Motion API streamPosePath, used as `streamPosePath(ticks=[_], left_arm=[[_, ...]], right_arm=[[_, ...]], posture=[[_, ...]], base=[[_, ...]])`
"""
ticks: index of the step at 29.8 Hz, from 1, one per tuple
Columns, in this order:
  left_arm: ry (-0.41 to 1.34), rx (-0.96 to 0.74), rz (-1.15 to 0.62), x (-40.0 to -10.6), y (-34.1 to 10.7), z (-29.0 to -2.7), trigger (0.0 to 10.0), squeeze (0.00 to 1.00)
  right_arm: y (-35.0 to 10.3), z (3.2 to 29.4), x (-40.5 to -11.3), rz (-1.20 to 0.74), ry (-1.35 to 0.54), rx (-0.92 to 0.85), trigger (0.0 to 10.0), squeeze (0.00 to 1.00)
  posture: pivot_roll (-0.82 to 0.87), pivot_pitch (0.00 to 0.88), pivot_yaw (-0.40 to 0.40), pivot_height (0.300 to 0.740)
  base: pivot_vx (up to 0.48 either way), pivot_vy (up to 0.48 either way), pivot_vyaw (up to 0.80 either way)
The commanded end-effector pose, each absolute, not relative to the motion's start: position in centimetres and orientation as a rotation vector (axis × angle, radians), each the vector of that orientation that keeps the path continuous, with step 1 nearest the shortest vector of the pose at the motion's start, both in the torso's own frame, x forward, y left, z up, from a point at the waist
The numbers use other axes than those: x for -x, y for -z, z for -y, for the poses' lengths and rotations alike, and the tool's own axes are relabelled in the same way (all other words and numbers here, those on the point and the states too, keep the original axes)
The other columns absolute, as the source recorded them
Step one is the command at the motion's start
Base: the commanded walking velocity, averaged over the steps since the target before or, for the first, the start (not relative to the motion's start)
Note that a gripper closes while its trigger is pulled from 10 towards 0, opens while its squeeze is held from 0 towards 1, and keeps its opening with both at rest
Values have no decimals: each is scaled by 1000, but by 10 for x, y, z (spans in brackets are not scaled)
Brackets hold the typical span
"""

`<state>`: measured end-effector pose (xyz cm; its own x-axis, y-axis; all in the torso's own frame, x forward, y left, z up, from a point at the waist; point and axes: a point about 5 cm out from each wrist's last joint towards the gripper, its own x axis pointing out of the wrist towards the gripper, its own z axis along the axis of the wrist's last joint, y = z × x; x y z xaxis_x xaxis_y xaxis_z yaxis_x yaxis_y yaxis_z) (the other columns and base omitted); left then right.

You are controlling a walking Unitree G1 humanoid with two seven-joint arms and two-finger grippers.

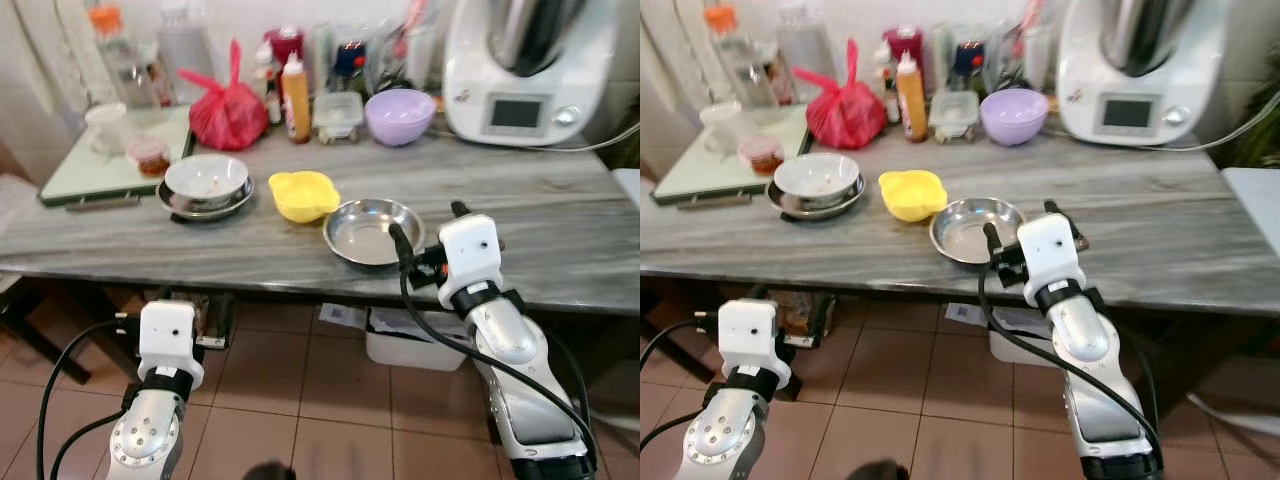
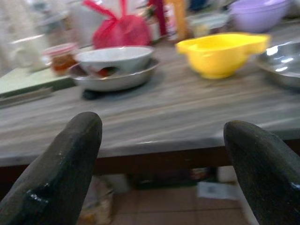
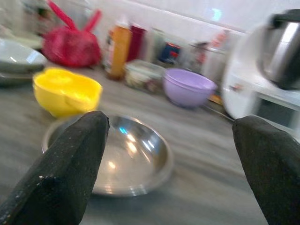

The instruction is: Setting the table

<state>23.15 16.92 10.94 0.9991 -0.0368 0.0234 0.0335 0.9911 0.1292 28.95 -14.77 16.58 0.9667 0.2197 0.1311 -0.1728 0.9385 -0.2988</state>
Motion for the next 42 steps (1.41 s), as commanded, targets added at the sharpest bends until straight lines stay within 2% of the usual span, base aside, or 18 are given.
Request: streamPosePath(ticks=[1, 28, 34, 42], left_arm=[[43, -142, 14, -229, -108, -171, 10000, 0], [64, -142, 22, -235, -110, -167, 10000, 0], [82, -75, 56, -238, -115, -165, 10000, 0], [113, -85, 54, -239, -115, -160, 10000, 0]], right_arm=[[-168, 145, -290, 170, -203, 281, 10000, 0], [-170, 149, -296, 181, -169, 294, 10000, 0], [-170, 147, -297, 184, -170, 293, 10000, 0], [-170, 147, -297, 183, -170, 293, 10000, 0]], posture=[[-89, 53, 65, 740], [-95, 39, 60, 740], [-95, 43, 60, 740], [-98, 44, 61, 740]], base=[[-304, 0, 0], [-299, 0, 0], [0, 0, 0], [0, 0, 0]])
